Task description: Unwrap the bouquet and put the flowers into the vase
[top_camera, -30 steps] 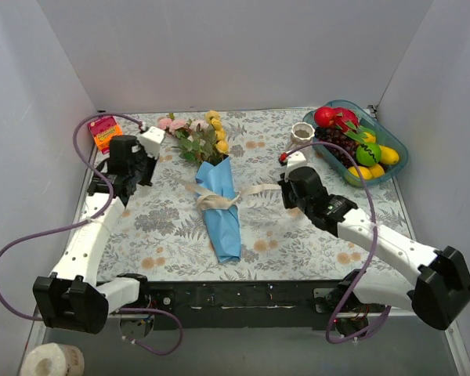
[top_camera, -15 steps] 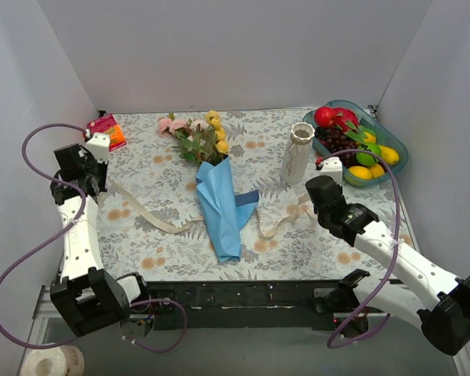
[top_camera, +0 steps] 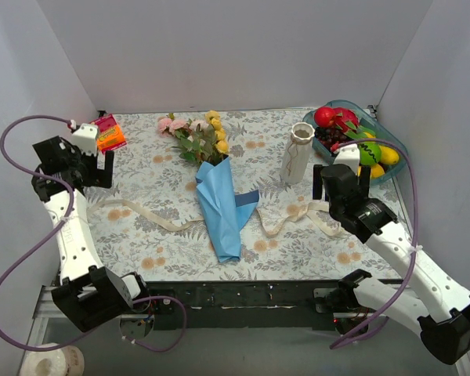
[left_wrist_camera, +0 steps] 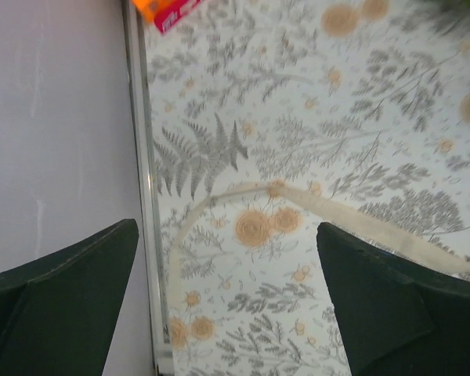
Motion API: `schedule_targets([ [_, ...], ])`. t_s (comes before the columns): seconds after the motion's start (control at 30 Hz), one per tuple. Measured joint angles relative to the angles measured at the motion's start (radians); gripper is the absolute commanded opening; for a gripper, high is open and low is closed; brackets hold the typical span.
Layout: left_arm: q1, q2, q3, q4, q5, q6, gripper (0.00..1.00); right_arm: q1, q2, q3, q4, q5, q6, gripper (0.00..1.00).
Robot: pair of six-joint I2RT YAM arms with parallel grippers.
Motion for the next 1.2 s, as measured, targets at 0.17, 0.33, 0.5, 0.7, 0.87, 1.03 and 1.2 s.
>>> schedule_targets([
  [0.17, -0.034, 0.010, 0.198, -0.072, 0.187, -0.035, 0.98, 0.042, 0.000, 0.091, 0.066, -0.148, -0.027, 0.98],
  [0.33, -0.285, 0.054, 0.234, -0.050, 0.268, -0.121, 0.98, 0.220, 0.129, 0.149, 0.125, -0.171, -0.024, 0.98],
  [0.5, -0.321, 0.098, 0.157, -0.029, 0.336, -0.206, 0.98, 0.468, 0.409, 0.239, 0.143, -0.127, -0.034, 0.98],
  [0.7, -0.311, 0.093, 0.024, 0.010, 0.332, -0.251, 0.98, 0.649, 0.649, 0.363, 0.132, -0.070, -0.056, 0.98],
  [0.87, -0.287, 0.064, -0.030, 0.014, 0.319, -0.255, 0.98, 0.731, 0.818, 0.484, 0.130, -0.056, -0.049, 0.92],
  [1.03, -0.196, 0.039, -0.039, 0.014, 0.362, -0.255, 0.98, 0.785, 0.931, 0.517, 0.124, -0.045, -0.046, 0.92],
  [1.2, -0.034, 0.106, -0.034, -0.028, 0.437, -0.232, 0.98, 0.853, 0.969, 0.509, 0.095, -0.012, -0.051, 0.95],
])
